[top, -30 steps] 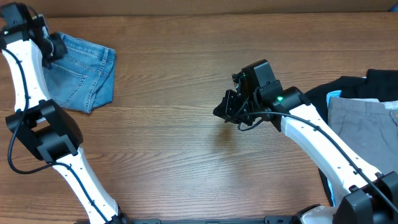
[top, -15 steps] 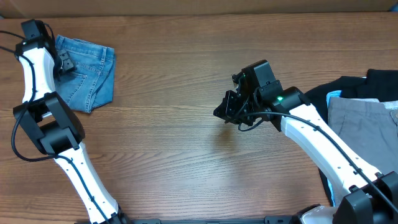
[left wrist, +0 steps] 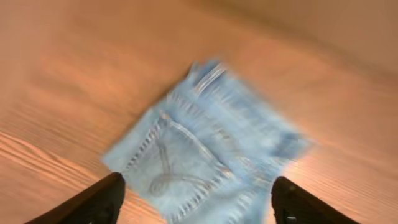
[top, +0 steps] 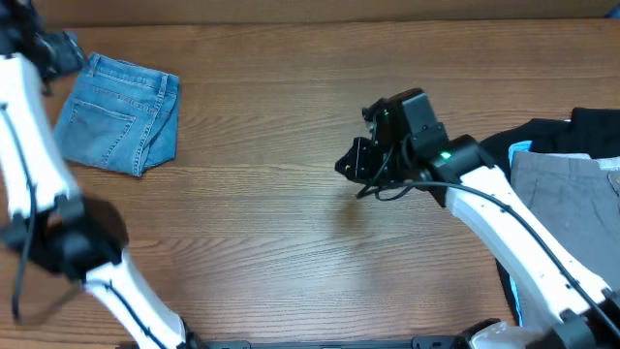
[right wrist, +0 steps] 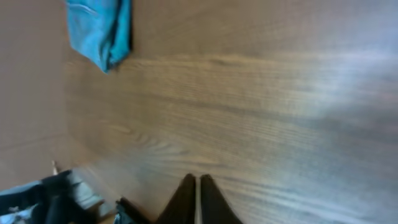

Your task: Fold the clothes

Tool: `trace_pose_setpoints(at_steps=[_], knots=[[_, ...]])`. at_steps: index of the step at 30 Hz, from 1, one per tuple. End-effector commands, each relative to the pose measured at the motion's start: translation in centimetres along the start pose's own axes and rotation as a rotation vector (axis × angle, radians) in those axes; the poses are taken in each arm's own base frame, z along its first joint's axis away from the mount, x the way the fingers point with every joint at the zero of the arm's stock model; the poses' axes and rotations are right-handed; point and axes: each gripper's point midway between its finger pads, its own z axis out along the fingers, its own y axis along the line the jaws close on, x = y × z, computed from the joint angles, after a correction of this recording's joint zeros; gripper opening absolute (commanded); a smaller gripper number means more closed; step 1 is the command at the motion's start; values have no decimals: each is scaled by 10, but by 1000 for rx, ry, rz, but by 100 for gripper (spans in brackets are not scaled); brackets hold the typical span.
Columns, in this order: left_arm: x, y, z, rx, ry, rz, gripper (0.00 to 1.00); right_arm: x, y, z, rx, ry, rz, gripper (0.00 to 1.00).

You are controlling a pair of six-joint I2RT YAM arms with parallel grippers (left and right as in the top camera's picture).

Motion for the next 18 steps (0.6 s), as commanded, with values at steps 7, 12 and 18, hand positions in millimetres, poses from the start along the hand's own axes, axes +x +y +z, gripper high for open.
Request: trace_pose_setpoints(at_steps=[7,12,18], knots=[[46,-96,-222,326,-168,249,100,-37,63,-116,-18,-377,-370,72],[101,-126,-276,404,-126,363,100,-32,76,-165,-7,-507,-435,100],[131,-136,-321,406,-182,369,100,-16,89,-209,-44,-615,-476,100]])
